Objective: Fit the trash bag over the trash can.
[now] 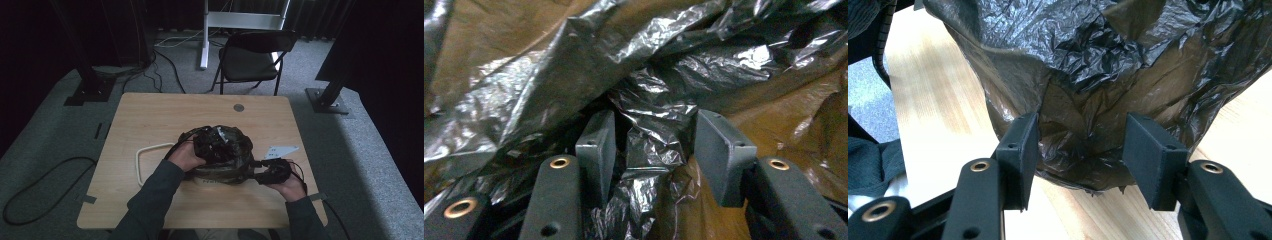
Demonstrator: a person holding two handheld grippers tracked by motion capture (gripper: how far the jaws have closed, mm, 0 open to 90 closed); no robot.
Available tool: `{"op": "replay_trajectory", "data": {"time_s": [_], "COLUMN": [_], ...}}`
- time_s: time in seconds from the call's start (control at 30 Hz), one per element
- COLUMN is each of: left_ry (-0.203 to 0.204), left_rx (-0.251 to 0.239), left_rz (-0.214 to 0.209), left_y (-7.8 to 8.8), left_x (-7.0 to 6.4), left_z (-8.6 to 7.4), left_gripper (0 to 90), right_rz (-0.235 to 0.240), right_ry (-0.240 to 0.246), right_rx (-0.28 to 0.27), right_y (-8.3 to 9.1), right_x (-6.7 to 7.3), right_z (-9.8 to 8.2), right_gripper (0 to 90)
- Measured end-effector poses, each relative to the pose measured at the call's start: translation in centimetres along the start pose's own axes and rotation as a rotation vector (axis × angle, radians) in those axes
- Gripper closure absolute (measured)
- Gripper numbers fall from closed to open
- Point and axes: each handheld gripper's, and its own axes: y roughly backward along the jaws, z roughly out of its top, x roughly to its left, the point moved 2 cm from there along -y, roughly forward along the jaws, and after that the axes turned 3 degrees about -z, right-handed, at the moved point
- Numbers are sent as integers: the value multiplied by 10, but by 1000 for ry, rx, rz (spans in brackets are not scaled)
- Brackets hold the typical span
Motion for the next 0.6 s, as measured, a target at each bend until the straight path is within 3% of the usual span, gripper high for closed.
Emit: {"op": "replay_trajectory", "data": {"time_s": [0.6], "left_ry": [-27], "left_rx": [40], "left_rz": [-2], "left_y": [-6], "left_x": [-4], "left_z": [0], "left_gripper": [512], "right_rz": [0], "right_ry": [-1], "right_rx": [1], "right_y": [-1], "right_x": [0], "right_z": [0], "right_gripper": [479]}}
